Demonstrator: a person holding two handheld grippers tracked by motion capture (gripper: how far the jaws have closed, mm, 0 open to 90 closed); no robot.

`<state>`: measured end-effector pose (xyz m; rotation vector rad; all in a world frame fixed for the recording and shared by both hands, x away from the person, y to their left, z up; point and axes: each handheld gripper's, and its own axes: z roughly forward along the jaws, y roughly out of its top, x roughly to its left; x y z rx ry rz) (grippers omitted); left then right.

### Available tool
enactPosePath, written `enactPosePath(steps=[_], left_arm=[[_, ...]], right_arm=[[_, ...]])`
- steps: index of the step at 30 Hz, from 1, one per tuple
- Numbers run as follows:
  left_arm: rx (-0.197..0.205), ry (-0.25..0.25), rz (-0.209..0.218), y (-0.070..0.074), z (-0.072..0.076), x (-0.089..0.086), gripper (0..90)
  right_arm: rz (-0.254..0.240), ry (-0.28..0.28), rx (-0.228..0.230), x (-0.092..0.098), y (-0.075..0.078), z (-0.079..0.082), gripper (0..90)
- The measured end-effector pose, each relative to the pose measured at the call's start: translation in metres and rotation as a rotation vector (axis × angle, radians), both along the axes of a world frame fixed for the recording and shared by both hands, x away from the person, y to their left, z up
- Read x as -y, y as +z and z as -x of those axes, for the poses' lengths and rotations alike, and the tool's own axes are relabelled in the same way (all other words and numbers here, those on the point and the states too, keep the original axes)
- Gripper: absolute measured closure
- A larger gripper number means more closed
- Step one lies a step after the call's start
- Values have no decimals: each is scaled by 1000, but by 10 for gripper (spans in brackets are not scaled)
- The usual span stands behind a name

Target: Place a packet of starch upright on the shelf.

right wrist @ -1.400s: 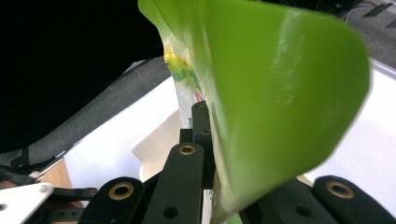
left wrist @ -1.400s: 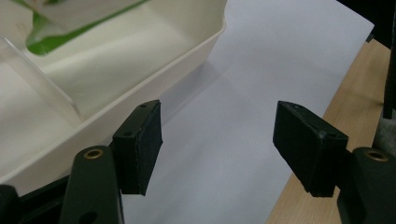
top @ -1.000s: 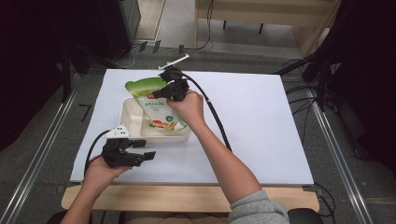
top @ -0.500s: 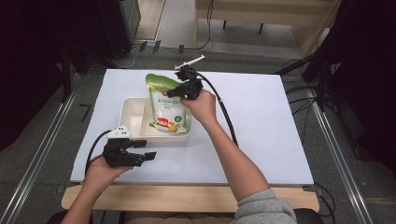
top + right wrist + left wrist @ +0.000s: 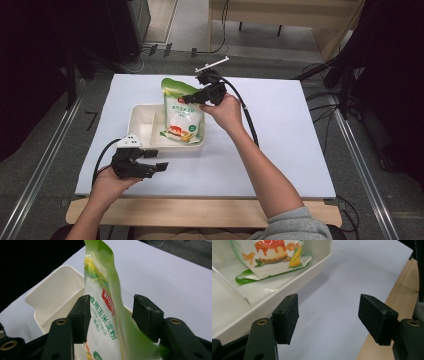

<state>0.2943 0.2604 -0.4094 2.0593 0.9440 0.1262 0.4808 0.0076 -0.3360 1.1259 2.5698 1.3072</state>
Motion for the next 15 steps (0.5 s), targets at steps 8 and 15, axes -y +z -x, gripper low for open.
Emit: enactPosePath(steps=[8,15], left_arm=[[0,2,1,0,0,1,337],[0,2,-1,0,-1,0,337]], right_arm=[[-26,5,26,25,17,14,455],[-47,-1,47,53,20,29,447]])
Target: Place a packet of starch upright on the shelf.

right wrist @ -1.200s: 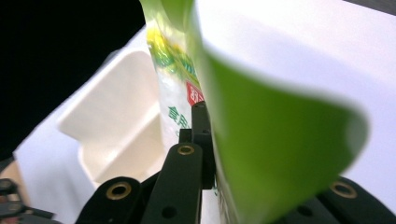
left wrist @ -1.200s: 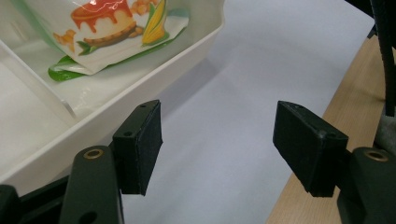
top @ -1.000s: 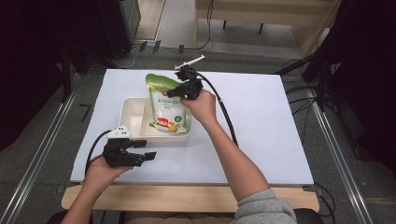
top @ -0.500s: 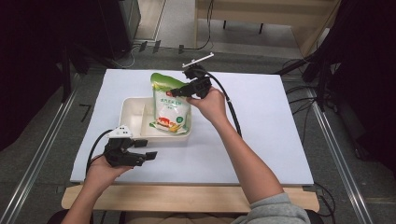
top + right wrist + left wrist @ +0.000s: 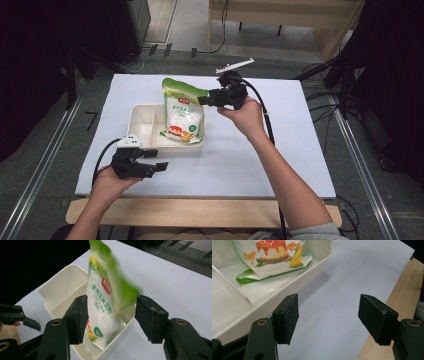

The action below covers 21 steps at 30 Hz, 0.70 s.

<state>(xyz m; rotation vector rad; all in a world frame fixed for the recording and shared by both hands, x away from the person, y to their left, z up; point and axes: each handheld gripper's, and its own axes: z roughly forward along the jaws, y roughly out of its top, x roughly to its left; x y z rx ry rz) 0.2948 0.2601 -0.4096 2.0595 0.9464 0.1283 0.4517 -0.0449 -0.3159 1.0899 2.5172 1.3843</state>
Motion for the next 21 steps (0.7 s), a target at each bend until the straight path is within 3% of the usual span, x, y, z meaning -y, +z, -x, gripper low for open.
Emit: enactPosePath(steps=[6,11,21], left_arm=[[2,6,-1,0,0,0,337],[1,5,-5,0,0,1,337],[5,3,-5,-1,-1,2,337]], right_arm=[[4,7,18,22,-5,14,433],[14,13,48,41,-21,30,410],[14,-4,-9,64,-61,51,410]])
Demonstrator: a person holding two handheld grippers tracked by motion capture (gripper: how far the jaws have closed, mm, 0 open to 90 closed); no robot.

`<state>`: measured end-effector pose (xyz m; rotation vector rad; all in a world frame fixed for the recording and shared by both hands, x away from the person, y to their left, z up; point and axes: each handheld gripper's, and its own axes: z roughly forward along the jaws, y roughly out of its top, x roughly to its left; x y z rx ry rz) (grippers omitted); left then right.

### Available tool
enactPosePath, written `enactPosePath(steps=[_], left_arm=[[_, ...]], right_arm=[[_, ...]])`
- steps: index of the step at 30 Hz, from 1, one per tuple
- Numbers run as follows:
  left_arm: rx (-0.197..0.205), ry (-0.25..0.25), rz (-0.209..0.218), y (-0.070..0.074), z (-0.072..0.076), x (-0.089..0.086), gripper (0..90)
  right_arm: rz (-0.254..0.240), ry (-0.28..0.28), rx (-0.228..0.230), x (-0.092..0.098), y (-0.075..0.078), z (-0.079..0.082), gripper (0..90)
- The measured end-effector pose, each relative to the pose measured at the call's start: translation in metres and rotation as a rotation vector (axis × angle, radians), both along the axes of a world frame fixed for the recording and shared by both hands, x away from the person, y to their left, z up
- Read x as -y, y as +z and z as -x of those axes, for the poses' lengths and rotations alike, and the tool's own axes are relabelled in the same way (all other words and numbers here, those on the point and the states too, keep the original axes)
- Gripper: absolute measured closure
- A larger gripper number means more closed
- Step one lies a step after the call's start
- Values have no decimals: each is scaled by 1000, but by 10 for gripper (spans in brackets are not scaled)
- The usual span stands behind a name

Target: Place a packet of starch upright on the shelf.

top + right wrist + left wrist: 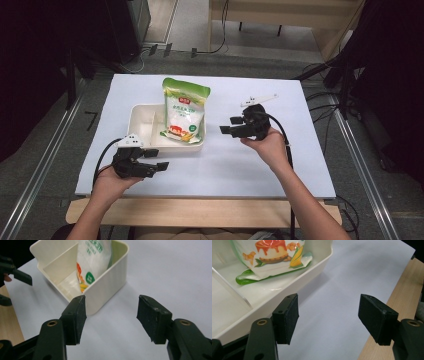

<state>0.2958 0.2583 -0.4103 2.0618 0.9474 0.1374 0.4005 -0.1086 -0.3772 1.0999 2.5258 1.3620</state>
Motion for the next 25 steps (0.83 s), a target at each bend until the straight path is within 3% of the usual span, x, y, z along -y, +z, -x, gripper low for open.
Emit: enactPosePath(steps=[5,8,12,25], left_arm=[[-4,-3,-5,0,0,0,337],[-2,-5,1,1,0,1,337],[-2,-10,-7,0,0,3,337],[-4,-18,-8,0,-2,4,334]], right_arm=[[-26,8,-7,10,-21,11,411],[2,10,-23,11,-32,15,412],[-7,3,-8,15,-42,21,420],[15,-6,-29,14,-55,18,380]])
